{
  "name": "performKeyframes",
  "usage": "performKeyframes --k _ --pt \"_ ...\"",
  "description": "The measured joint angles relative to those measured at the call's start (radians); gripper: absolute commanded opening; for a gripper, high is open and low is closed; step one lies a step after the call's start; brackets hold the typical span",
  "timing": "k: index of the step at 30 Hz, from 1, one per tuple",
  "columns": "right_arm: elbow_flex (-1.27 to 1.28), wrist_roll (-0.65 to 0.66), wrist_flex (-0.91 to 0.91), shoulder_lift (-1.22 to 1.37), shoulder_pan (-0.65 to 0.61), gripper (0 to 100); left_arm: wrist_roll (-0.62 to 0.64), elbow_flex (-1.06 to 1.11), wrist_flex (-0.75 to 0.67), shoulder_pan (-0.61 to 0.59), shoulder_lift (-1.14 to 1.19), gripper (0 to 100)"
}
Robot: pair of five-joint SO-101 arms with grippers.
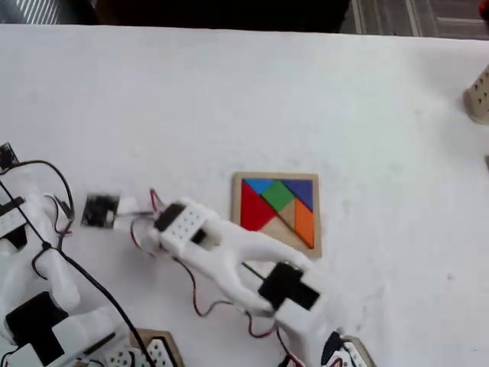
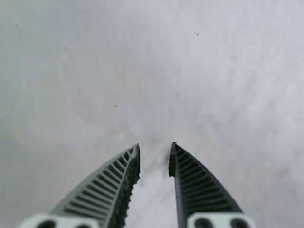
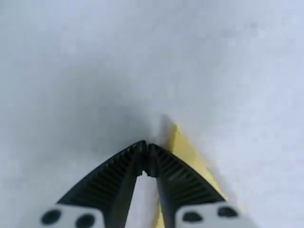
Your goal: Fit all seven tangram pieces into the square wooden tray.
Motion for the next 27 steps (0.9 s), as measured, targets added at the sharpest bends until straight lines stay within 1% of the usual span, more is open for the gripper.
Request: performKeyframes --k 4,6,10,15,17,20,22,24,27 --pt "-0.178 -0.038 -0.006 0.117 0.060 1.8 0.000 0.000 0.000 0.000 0.000 13" --pt "-0.241 -0.049 0.034 0.133 0.086 1.8 0.000 0.000 0.000 0.000 0.000 13" --pt "-0.330 -0.057 0.207 0.100 0.132 1.8 0.000 0.000 0.000 0.000 0.000 13" --pt "-0.347 -0.057 0.417 -0.061 0.178 3.3 0.000 0.000 0.000 0.000 0.000 13" --pt "-0.342 -0.089 0.451 -0.095 0.204 10.6 0.000 0.000 0.000 0.000 0.000 13" --pt "-0.304 -0.121 0.456 -0.100 0.235 26.8 0.000 0.000 0.000 0.000 0.000 13" --pt "-0.276 -0.129 0.451 -0.083 0.236 34.6 0.000 0.000 0.000 0.000 0.000 13" --pt "-0.258 -0.132 0.407 -0.031 0.218 37.0 0.000 0.000 0.000 0.000 0.000 13" --pt "-0.256 -0.147 0.342 0.055 0.166 36.8 0.000 0.000 0.000 0.000 0.000 13"
